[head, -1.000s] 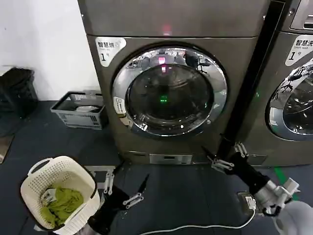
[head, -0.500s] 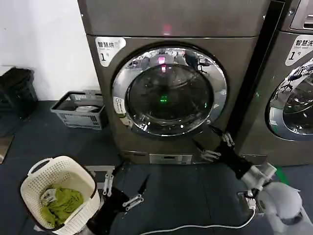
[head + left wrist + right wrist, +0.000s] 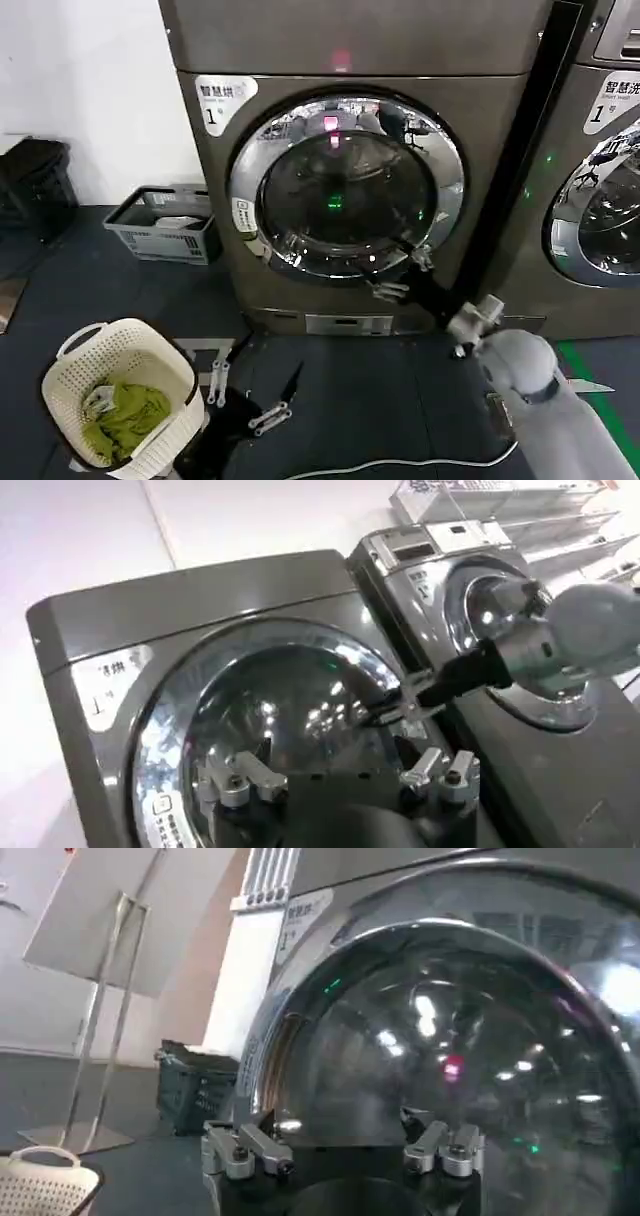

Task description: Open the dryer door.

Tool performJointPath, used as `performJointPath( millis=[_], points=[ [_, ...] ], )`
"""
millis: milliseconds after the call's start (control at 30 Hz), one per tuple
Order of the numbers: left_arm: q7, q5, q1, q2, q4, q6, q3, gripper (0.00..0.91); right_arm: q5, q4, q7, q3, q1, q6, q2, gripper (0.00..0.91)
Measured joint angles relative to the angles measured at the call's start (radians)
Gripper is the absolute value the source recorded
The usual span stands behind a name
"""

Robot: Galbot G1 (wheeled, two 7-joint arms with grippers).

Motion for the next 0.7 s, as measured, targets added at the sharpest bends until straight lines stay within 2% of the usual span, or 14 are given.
performJointPath(
  millis=[700],
  points=[
    [0.0, -0.002, 0.013, 0.001, -0.02, -0.002, -0.002, 0.907, -0.015, -0.159, 0.068, -0.218, 0.224, 0.004, 0.056, 0.907]
  ],
)
